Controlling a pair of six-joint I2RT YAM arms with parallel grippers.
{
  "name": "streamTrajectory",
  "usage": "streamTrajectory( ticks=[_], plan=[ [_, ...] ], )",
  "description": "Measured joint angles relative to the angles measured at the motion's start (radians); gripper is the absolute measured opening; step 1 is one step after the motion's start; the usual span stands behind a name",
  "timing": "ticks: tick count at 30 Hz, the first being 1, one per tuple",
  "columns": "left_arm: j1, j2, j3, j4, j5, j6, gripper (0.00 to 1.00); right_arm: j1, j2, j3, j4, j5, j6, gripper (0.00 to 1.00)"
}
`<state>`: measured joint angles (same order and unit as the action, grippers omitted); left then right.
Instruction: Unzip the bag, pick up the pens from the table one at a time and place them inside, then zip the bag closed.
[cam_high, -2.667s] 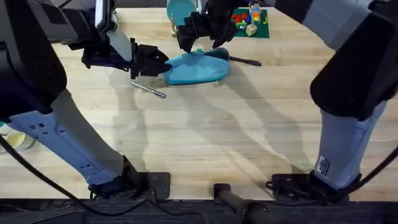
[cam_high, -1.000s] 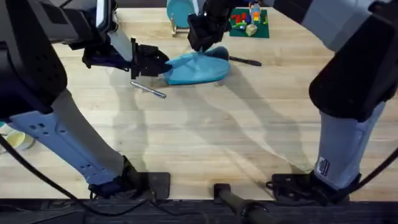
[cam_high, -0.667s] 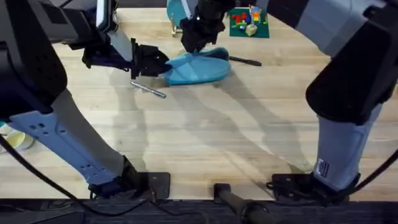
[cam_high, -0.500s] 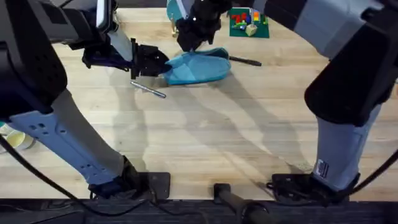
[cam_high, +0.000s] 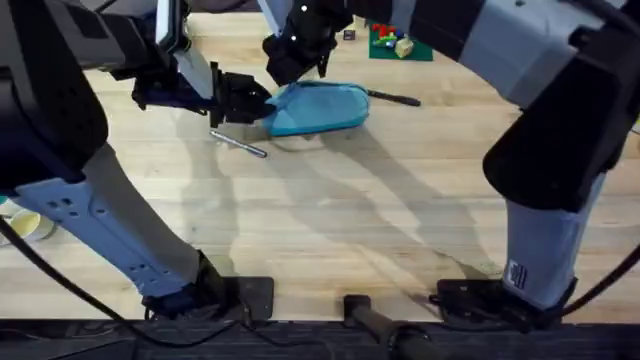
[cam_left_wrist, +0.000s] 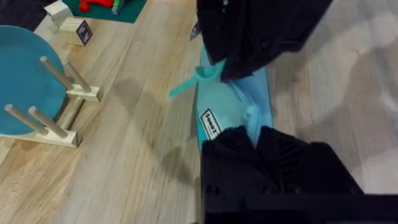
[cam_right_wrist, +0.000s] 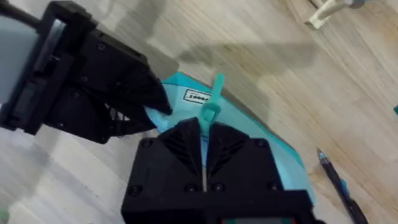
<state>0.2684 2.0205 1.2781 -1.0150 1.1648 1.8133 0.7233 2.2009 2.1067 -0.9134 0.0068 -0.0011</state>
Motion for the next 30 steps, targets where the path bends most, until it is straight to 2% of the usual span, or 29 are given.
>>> streamTrajectory(
  ticks=[8, 30],
  plan=[
    [0.0, 0.0, 0.0, -0.002, -0.006, 0.0, 0.042, 0.014, 0.0, 0.0, -0.011, -0.002, 0.004, 0.031],
    [0.005, 0.0, 0.0, -0.003, -0.009, 0.0, 0.042, 0.011, 0.013, 0.0, 0.023, -0.151, -0.011, 0.031]
  ],
)
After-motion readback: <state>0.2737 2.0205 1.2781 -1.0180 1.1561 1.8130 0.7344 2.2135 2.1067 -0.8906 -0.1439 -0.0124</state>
